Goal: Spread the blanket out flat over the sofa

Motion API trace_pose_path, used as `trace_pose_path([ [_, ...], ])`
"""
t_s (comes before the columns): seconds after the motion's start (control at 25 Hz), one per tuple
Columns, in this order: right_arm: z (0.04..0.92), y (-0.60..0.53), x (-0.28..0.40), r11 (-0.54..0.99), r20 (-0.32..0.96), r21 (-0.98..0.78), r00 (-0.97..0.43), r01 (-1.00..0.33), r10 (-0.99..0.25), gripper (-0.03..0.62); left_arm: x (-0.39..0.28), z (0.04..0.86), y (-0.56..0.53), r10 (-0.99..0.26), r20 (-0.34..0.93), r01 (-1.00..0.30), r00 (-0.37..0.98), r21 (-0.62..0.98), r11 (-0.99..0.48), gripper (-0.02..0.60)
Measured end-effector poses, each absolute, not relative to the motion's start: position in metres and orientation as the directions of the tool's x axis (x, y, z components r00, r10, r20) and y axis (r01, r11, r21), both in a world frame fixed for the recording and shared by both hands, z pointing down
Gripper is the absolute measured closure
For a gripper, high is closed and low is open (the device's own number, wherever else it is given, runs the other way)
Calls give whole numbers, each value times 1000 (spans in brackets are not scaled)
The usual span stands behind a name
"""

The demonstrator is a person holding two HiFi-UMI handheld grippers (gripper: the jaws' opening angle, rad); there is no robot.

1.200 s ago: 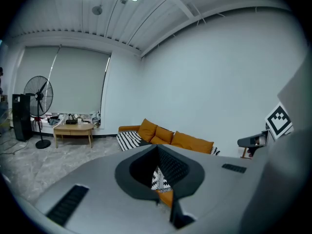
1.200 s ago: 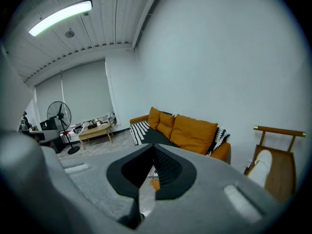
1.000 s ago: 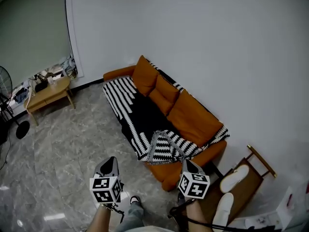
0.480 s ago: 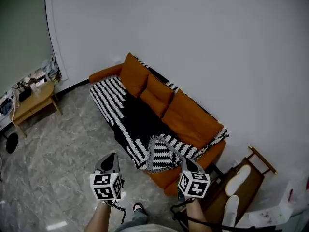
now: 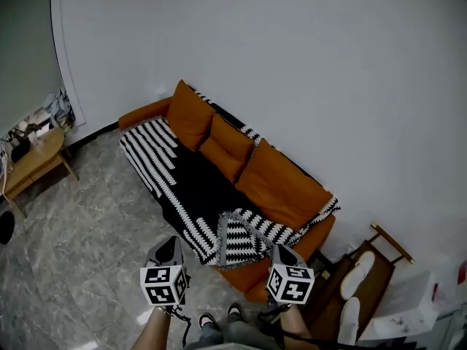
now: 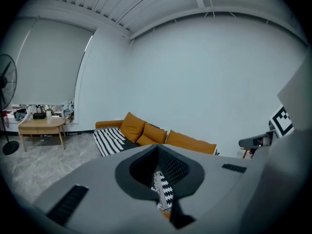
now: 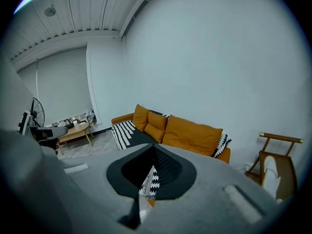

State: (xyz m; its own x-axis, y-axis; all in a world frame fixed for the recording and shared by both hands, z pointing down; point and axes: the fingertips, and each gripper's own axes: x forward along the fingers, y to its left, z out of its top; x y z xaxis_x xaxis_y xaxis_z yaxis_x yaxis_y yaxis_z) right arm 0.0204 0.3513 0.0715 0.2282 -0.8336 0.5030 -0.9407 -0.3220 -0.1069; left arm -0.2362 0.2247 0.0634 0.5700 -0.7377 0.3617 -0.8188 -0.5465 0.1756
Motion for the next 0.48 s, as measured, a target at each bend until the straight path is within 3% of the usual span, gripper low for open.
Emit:
trace_pose_path([
  [0.48, 75, 308, 35, -256, 502, -106, 170, -961, -848, 589, -202, 69, 198, -730, 367, -813, 576, 166, -558, 578],
])
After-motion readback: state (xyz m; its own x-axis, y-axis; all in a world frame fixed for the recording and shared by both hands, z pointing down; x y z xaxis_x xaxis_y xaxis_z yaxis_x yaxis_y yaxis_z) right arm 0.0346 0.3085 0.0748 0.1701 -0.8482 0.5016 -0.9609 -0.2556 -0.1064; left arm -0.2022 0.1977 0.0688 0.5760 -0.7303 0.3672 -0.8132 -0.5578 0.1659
